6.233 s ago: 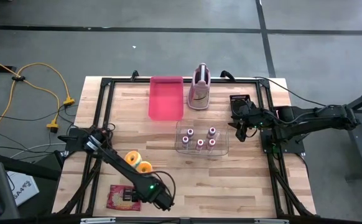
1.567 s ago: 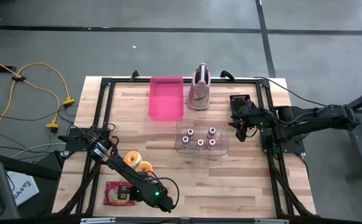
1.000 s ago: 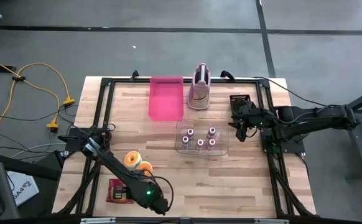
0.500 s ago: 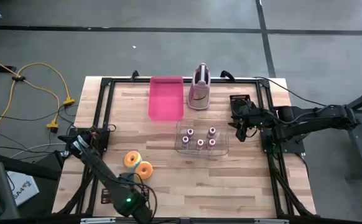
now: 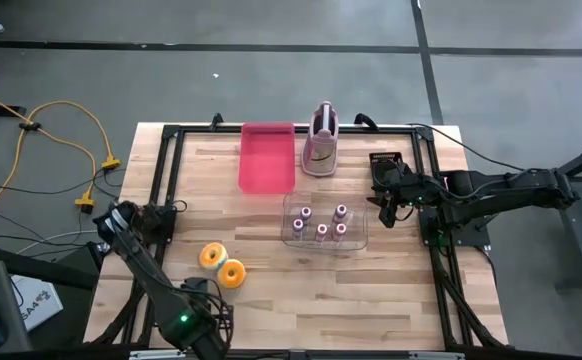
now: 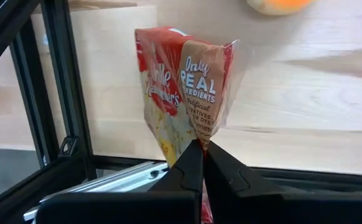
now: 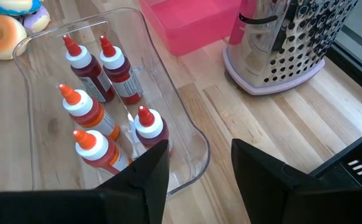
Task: Pick & Place Food Item
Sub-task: Put the popcorn bag into the pink bin
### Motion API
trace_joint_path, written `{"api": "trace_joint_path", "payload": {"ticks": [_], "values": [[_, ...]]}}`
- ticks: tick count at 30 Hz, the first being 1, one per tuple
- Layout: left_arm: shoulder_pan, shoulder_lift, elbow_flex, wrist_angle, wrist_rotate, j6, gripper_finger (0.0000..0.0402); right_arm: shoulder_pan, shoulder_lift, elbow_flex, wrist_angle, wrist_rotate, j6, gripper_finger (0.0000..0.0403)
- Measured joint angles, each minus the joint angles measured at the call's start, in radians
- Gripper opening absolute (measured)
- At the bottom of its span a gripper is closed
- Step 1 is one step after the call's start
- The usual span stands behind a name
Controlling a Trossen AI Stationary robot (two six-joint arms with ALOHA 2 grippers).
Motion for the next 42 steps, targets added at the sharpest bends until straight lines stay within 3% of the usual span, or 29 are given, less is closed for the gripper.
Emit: {"api": "trace_joint_path", "payload": {"ticks": [15,24,42], "values": [[-0.023,-0.104,0.001,0.012,-0.022,0.028,0.0001,0.000,0.000,0.000,0.000,0.000,0.000,0.0161],[-0.061,-0.160,0.001,0.047,-0.147,0.037,0.0001,0.000,0.000,0.000,0.000,0.000,0.000,0.0161],[-0.034,-0.286,0.001,0.047,-0.226,0.193,0.0001,0.000,0.000,0.000,0.000,0.000,0.000,0.0161]]}}
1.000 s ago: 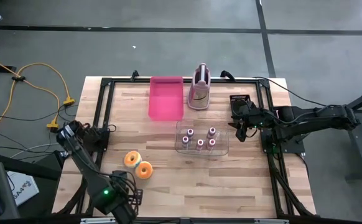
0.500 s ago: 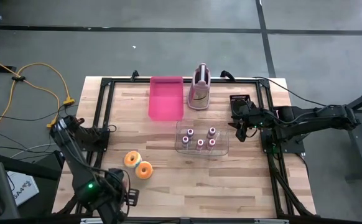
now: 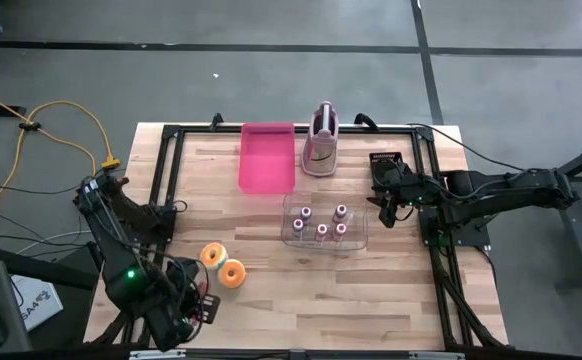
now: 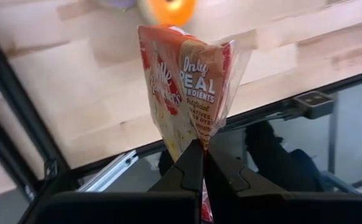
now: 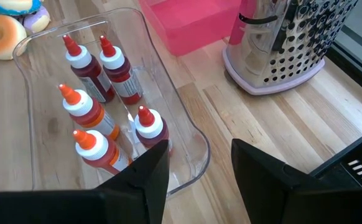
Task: Pick & Place Food Item
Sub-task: Put the popcorn bag into the pink bin
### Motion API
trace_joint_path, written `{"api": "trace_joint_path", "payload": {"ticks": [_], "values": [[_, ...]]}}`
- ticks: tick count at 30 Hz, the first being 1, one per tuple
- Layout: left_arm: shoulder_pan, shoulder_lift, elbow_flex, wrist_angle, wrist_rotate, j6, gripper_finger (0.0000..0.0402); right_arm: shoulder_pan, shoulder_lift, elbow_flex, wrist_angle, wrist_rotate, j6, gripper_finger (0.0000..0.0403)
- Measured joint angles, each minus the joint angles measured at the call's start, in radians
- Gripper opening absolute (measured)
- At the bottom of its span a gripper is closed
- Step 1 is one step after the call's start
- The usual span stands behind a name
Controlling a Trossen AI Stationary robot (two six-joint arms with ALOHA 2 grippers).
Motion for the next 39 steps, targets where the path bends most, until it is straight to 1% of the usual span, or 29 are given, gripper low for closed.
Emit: {"api": "trace_joint_path", "payload": {"ticks": [3,7,18,28,32,39], "values": [[0.018,-0.021,0.000,0.000,-0.027,0.039,0.0001,0.000,0.000,0.000,0.000,0.000,0.000,0.0161],[0.058,-0.036,0.000,-0.002,-0.035,0.110,0.0001,0.000,0.000,0.000,0.000,0.000,0.000,0.0161],[0.209,-0.036,0.000,0.000,-0.050,0.350,0.0001,0.000,0.000,0.000,0.000,0.000,0.000,0.0161],[0.417,-0.061,0.000,-0.006,-0.071,0.642,0.0001,0.000,0.000,0.000,0.000,0.000,0.000,0.0161],[0.507,-0.075,0.000,-0.033,-0.074,0.741,0.0001,0.000,0.000,0.000,0.000,0.000,0.000,0.0161],[0.690,-0.088,-0.001,-0.046,-0.082,0.950,0.0001,0.000,0.000,0.000,0.000,0.000,0.000,0.0161]]}}
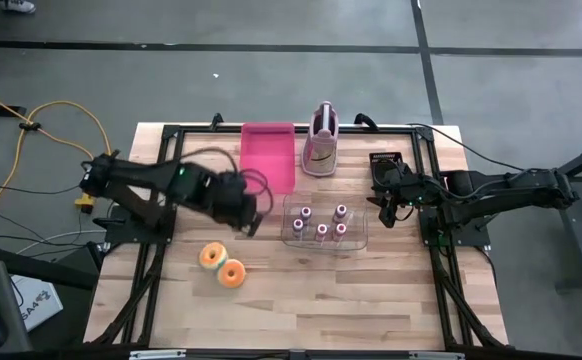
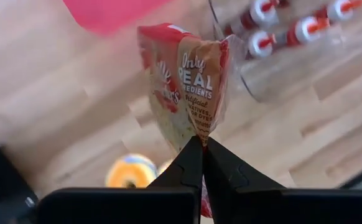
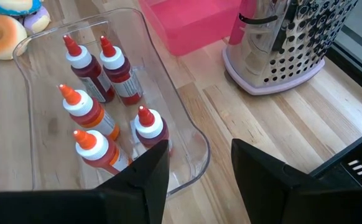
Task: Pick & Place Food Item
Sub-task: Put the popcorn bag into the pink bin
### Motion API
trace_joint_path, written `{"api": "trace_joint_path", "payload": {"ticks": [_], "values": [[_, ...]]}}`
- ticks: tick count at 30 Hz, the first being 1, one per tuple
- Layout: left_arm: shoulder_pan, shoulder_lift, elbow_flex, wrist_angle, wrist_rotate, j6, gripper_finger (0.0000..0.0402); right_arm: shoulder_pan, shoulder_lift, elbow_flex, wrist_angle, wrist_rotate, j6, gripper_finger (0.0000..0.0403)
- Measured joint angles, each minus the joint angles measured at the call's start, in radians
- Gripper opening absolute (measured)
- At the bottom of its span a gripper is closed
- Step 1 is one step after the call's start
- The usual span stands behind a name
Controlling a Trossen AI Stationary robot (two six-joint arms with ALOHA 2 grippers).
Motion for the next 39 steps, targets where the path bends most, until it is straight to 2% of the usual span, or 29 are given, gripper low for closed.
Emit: {"api": "trace_joint_path", "payload": {"ticks": [6,13,20,25,30,36,39], "values": [[0.180,-0.001,0.000,0.017,-0.009,0.200,0.0001,0.000,0.000,0.000,0.000,0.000,0.000,0.0161],[0.374,0.005,0.000,0.136,-0.023,0.426,0.0001,0.000,0.000,0.000,0.000,0.000,0.000,0.0161],[0.532,0.054,-0.001,0.250,-0.026,0.563,0.0001,0.000,0.000,0.000,0.000,0.000,0.000,0.0161],[0.607,0.122,-0.001,0.325,-0.007,0.606,0.0001,0.000,0.000,0.000,0.004,0.000,0.000,0.0161],[0.661,0.206,-0.001,0.377,0.072,0.631,0.0001,0.000,0.000,0.000,0.007,0.000,0.000,0.0161],[0.680,0.264,-0.001,0.507,0.134,0.647,0.0000,0.000,0.000,0.000,0.010,0.000,0.000,0.0161],[0.689,0.272,0.000,0.511,0.132,0.646,0.0000,0.000,0.000,0.000,0.010,0.000,0.000,0.0161]]}}
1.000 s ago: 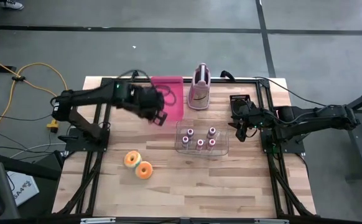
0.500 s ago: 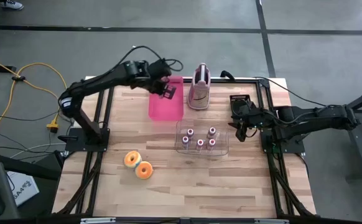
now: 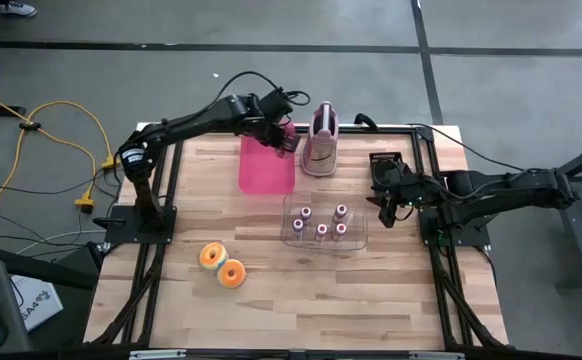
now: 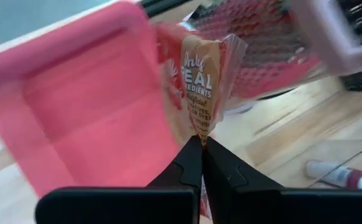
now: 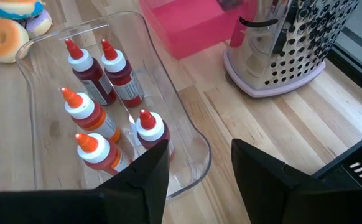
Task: Pick & Place Food Item
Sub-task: Put the popcorn bag into the pink bin, then put the bottom blue donut into the black bin
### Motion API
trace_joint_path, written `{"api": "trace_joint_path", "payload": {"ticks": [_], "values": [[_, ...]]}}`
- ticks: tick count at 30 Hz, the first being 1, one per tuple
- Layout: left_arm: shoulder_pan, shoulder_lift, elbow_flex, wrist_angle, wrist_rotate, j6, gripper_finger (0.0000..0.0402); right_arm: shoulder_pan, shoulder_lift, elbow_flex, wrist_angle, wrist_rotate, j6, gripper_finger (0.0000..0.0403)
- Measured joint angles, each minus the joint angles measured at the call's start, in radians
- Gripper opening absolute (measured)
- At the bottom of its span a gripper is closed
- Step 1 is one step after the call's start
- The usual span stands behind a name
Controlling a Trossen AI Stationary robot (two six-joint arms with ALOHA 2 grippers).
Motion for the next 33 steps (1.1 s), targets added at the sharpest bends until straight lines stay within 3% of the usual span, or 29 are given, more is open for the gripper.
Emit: {"api": "trace_joint_path", "payload": {"ticks": [9,22,33], "values": [[0.007,0.028,-0.011,-0.031,-0.018,0.008,0.0007,0.000,0.000,0.000,0.004,0.000,0.000,0.0161],[0.012,0.033,-0.010,-0.082,-0.019,-0.020,0.0118,0.000,0.000,0.000,0.004,0.000,0.000,0.0161],[0.012,0.021,-0.009,-0.094,-0.019,-0.008,0.0123,0.000,0.000,0.000,0.004,0.000,0.000,0.0161]]}}
